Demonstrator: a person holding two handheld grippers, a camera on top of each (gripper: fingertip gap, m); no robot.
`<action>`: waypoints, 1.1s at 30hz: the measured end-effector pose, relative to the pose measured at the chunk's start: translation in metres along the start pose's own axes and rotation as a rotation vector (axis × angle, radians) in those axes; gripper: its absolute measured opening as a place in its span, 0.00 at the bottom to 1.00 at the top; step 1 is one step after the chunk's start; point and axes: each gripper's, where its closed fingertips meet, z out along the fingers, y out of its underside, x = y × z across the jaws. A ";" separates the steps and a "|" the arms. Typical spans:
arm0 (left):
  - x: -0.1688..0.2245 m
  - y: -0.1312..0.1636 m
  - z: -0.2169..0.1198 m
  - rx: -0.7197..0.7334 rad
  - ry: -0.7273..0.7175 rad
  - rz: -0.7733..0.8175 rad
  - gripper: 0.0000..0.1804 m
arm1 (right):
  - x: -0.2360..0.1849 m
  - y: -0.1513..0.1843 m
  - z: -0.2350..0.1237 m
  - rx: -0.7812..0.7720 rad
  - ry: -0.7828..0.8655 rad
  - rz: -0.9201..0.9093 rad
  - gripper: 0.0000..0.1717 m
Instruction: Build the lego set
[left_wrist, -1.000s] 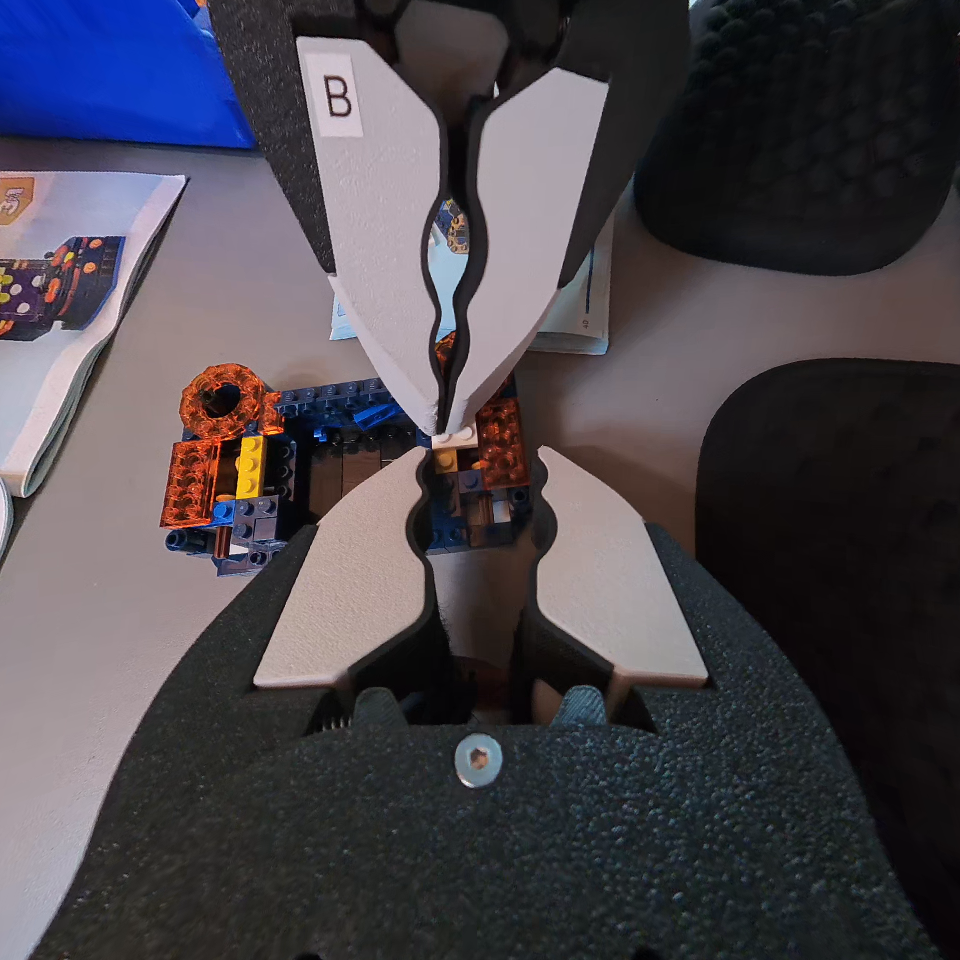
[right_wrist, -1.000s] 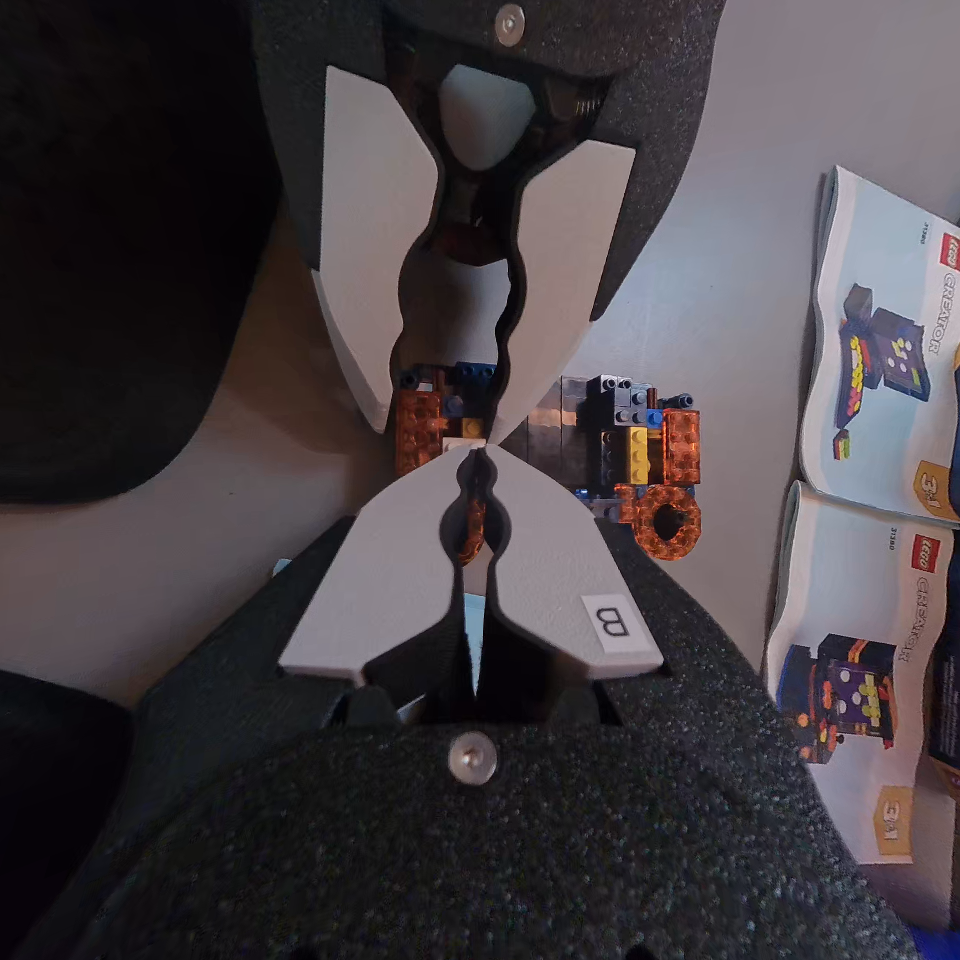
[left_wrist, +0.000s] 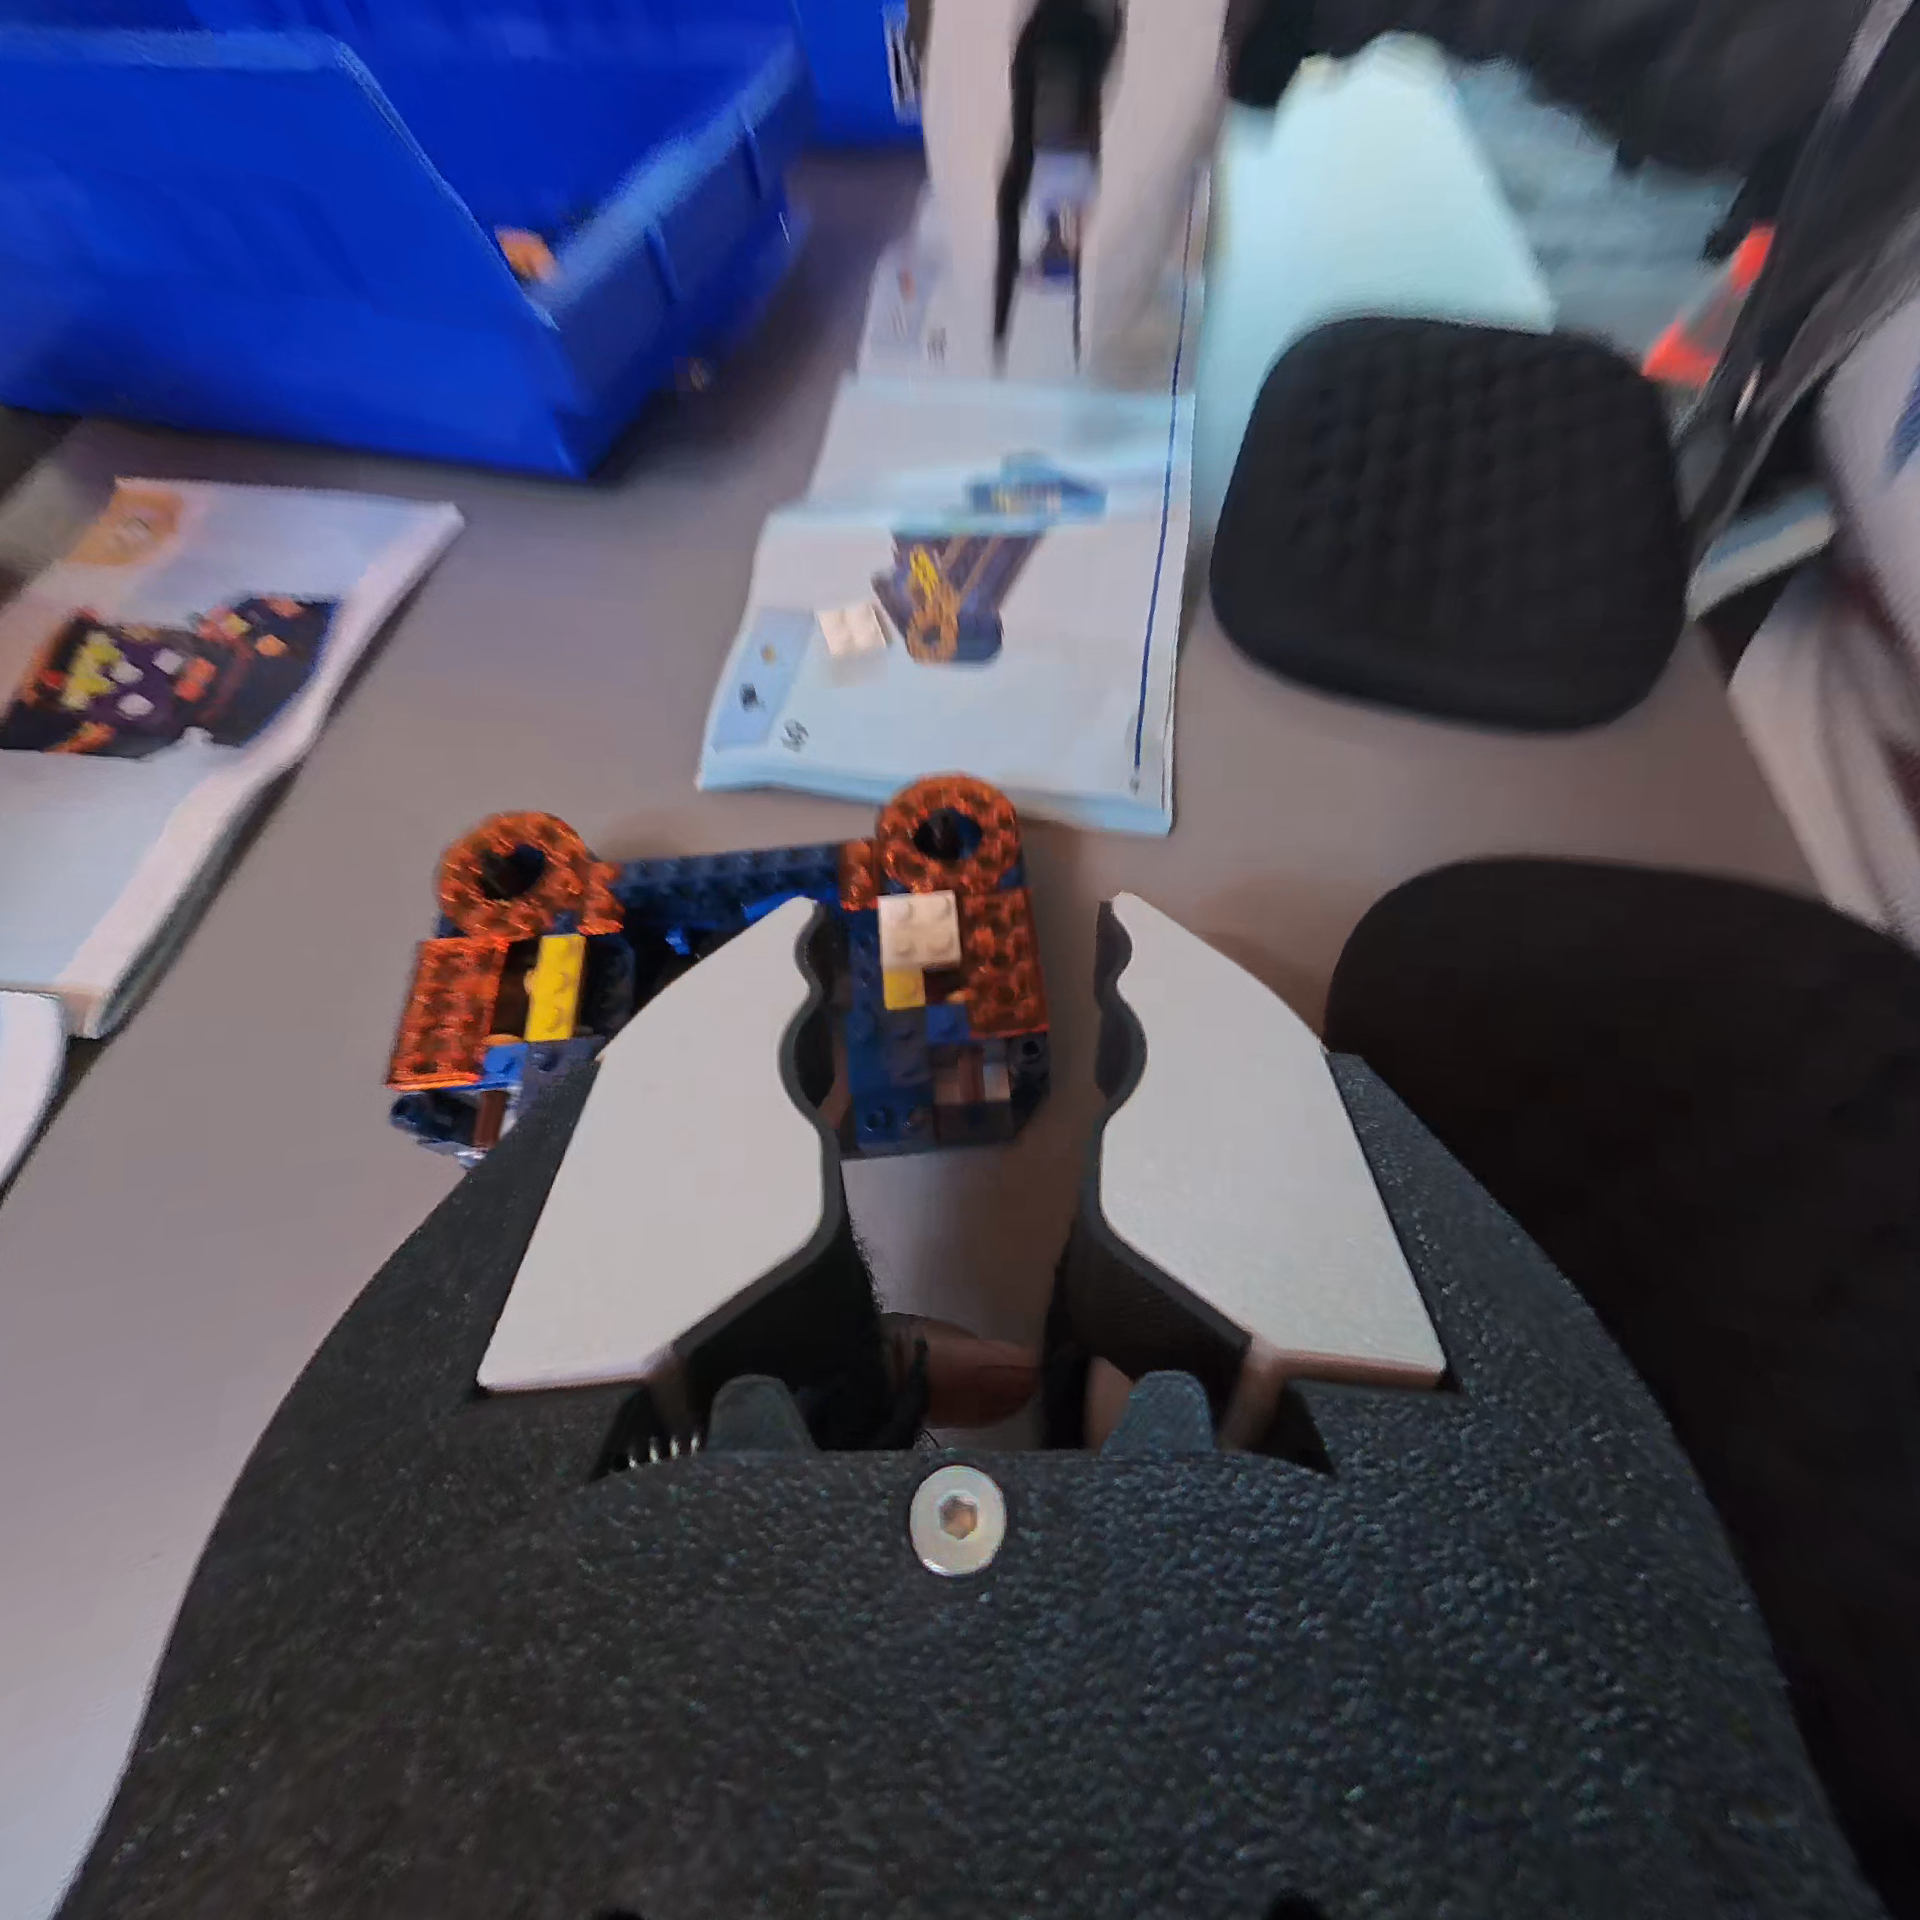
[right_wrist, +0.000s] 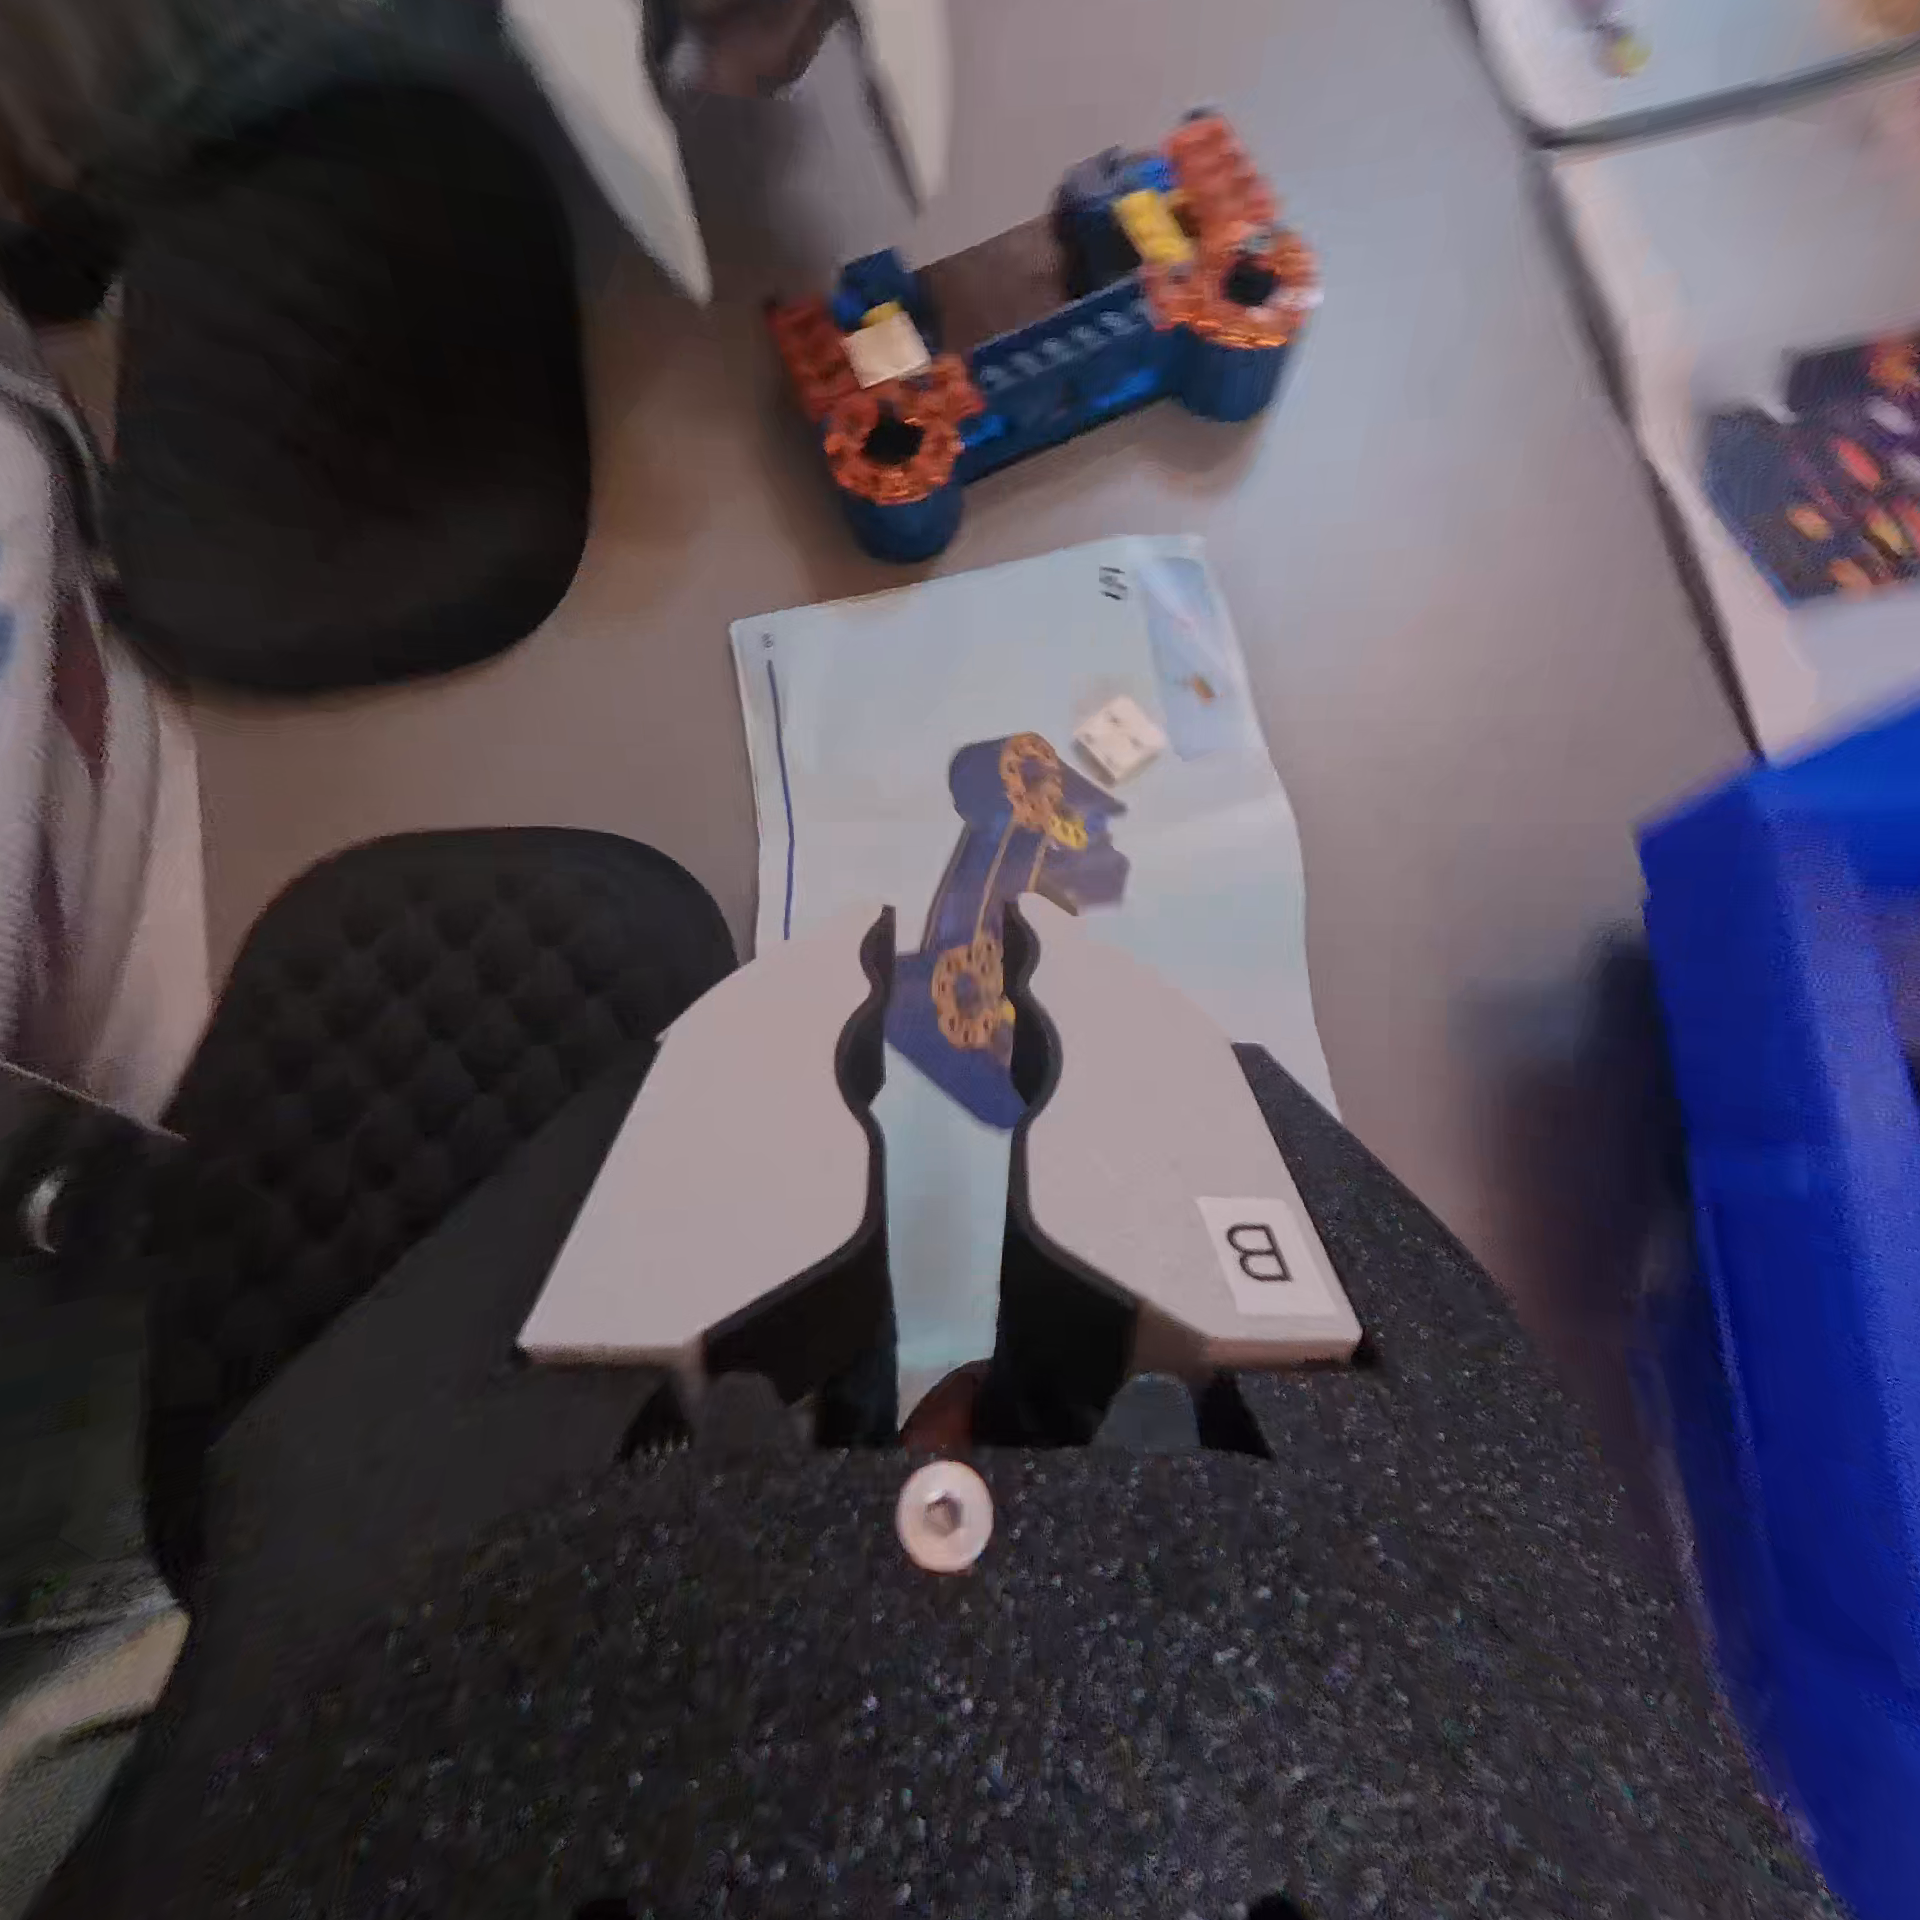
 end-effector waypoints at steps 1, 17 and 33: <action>-0.002 -0.004 -0.003 0.032 -0.004 -0.007 0.26 | 0.000 -0.003 0.010 -0.035 -0.034 -0.079 0.11; -0.021 -0.004 -0.013 0.073 -0.109 -0.013 0.25 | 0.040 -0.008 0.067 -0.411 -0.253 -0.571 0.08; -0.045 0.002 -0.019 0.104 -0.216 -0.054 0.27 | 0.035 -0.006 0.053 -0.431 -0.296 -0.629 0.11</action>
